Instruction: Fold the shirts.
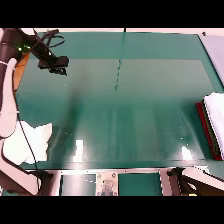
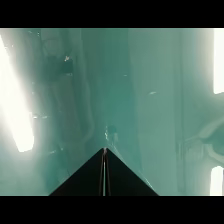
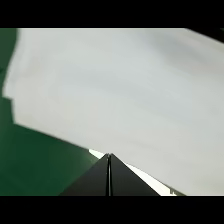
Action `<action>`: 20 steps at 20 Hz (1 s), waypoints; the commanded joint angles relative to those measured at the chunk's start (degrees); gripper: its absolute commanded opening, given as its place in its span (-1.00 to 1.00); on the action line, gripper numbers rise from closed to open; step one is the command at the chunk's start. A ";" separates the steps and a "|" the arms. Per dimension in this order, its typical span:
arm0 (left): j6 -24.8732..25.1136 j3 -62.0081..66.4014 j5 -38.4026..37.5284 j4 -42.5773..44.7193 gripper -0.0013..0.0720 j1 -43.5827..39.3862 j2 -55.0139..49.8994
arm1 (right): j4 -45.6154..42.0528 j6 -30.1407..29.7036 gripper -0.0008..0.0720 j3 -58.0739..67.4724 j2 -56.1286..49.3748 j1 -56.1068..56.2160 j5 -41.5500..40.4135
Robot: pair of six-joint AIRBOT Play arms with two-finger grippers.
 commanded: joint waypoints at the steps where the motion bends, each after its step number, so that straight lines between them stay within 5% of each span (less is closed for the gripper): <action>1: 0.09 -7.10 1.29 -0.57 -0.89 -0.15 6.95 | 2.67 -4.74 -0.94 -0.52 0.11 15.32 -1.70; 11: -3.61 -53.42 15.80 -0.59 -0.89 -11.52 33.20 | 4.52 -7.50 -0.94 -32.44 7.50 48.39 -17.55; 20: -4.85 -55.93 16.83 -0.20 -0.89 -12.63 33.73 | 4.61 -7.52 -0.94 -32.65 7.50 52.43 -18.93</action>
